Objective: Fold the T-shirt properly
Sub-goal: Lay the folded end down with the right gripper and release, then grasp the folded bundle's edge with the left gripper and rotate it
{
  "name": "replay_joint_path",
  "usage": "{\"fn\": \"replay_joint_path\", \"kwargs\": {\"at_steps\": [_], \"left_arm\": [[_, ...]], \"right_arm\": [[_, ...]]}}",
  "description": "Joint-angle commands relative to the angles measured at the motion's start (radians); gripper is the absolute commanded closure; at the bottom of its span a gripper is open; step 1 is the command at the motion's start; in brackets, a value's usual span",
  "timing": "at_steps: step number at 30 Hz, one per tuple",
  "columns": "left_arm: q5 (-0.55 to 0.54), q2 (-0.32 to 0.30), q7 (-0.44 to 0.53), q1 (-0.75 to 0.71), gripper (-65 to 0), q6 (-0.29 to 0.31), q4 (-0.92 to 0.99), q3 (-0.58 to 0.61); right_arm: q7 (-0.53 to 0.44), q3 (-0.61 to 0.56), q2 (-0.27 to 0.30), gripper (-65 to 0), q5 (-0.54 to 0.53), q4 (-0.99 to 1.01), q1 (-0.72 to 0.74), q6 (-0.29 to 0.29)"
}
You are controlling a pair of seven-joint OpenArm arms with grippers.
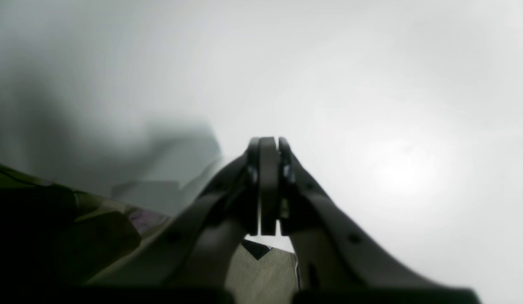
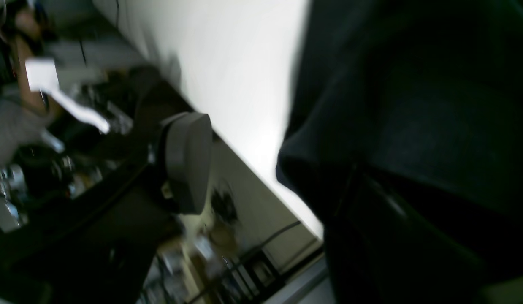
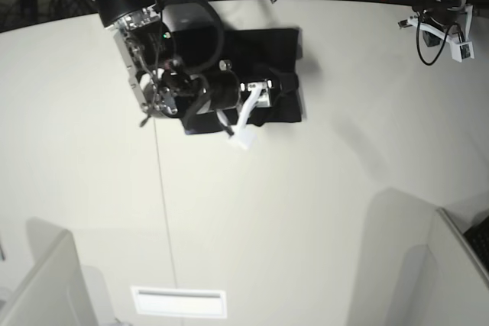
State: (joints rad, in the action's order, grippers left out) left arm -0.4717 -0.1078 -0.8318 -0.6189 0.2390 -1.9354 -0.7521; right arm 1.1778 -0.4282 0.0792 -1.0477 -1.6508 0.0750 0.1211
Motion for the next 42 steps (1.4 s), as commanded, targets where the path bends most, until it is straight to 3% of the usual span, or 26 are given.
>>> {"fn": "replay_joint_path", "kwargs": {"at_steps": [1,6,9,14,22,23,25,27,31,35,36,37,39,40,42], "left_arm": [[-0.006,-0.01,0.013,-0.002,0.0,0.006,-0.014,-0.013],[-0.006,-0.01,0.013,0.008,0.0,0.006,-0.012,-0.014],[-0.005,-0.017,-0.037,0.017,0.0,0.006,-0.008,-0.016],[-0.005,-0.028,-0.136,0.078,0.0,0.006,-0.006,-0.01],[-0.005,-0.031,-0.146,0.095,0.0,0.007,-0.009,0.056],[-0.005,-0.031,-0.146,0.092,0.0,0.027,-0.011,0.064],[-0.005,-0.031,-0.146,0.066,0.0,0.112,-0.014,0.064],[-0.005,-0.023,-0.146,0.047,0.0,0.234,-0.016,0.064],[-0.04,0.015,-0.143,0.02,0.0,0.459,-0.017,0.05],[-0.227,0.015,-0.146,-0.012,0.0,0.459,-0.009,0.027],[-0.275,0.015,-0.146,-0.017,-9.4,0.459,-0.008,0.027],[-0.319,0.016,-0.146,-0.017,-24.4,0.459,-0.006,0.027],[-0.385,0.021,-0.146,-0.009,-47.4,0.459,0.006,0.027],[-0.416,0.021,-0.146,-0.005,-55.5,0.459,0.023,0.027],[-0.459,0.023,-0.146,0.031,-62.9,0.459,0.064,0.05]], "right_arm": [[-0.003,-0.028,-0.005,-36.2,-0.032,-0.027,0.033,0.018],[0.05,-0.143,-0.009,-36.2,-0.032,-0.075,0.079,0.044],[0.057,-0.188,-0.011,-36.2,-0.032,-0.111,0.095,0.044],[0.054,-0.189,-0.005,-36.2,-0.029,-0.18,0.096,0.044],[0.047,-0.183,0.012,-35.6,-0.019,-0.288,0.099,0.044],[0.038,-0.183,0.024,-33.0,0.007,-0.312,0.099,0.044],[-0.002,-0.182,0.055,-21.3,0.082,-0.34,0.084,0.044],[-0.054,-0.182,0.097,0.0,0.151,-0.34,0.061,0.044],[-0.227,-0.107,0.187,0.0,0.174,-0.343,-0.027,0.044],[-0.339,0.016,0.238,0.0,0.169,-0.343,-0.113,0.044],[-0.339,0.036,0.245,0.0,0.169,-0.343,-0.12,0.042],[-0.336,0.053,0.256,0.0,0.169,-0.343,-0.125,0.042],[-0.336,0.062,0.273,0.0,0.169,-0.343,-0.128,0.041],[-0.336,0.062,0.279,0.0,0.169,-0.343,-0.128,0.041],[-0.336,0.061,0.279,0.0,0.169,-0.342,-0.129,0.041]]}}
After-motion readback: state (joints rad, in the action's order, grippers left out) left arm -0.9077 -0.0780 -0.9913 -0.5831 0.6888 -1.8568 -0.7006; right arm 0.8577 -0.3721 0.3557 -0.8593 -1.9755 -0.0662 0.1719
